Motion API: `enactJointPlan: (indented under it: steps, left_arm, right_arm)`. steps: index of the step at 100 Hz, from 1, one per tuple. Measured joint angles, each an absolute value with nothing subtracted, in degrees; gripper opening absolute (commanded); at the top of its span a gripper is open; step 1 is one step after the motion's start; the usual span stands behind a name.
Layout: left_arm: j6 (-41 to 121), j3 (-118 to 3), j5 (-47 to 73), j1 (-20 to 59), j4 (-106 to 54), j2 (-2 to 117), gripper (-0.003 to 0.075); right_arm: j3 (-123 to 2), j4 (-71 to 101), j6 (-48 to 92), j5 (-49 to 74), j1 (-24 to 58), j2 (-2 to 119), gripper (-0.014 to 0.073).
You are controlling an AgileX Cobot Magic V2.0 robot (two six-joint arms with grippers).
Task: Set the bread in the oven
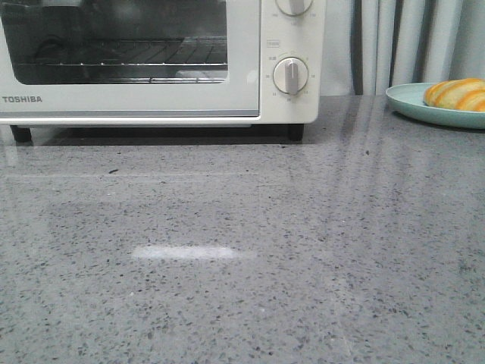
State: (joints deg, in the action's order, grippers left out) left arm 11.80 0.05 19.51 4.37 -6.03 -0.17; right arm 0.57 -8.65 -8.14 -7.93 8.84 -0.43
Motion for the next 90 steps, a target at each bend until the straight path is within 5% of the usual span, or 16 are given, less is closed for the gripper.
enactJointPlan:
  steps: [37, 90]
  left_arm:
    - [11.80, 0.05, 18.71, 4.37, -9.21, -0.17, -0.0021]
    - [11.58, 0.05, 11.77, 4.37, -49.14, -0.17, -0.0021]
  right_arm:
    - [0.57, 25.88, -9.48, -10.04, 8.84, -0.43, -0.0069]
    - [0.57, 29.11, -9.71, -10.56, 8.84, -0.43, -0.0069]
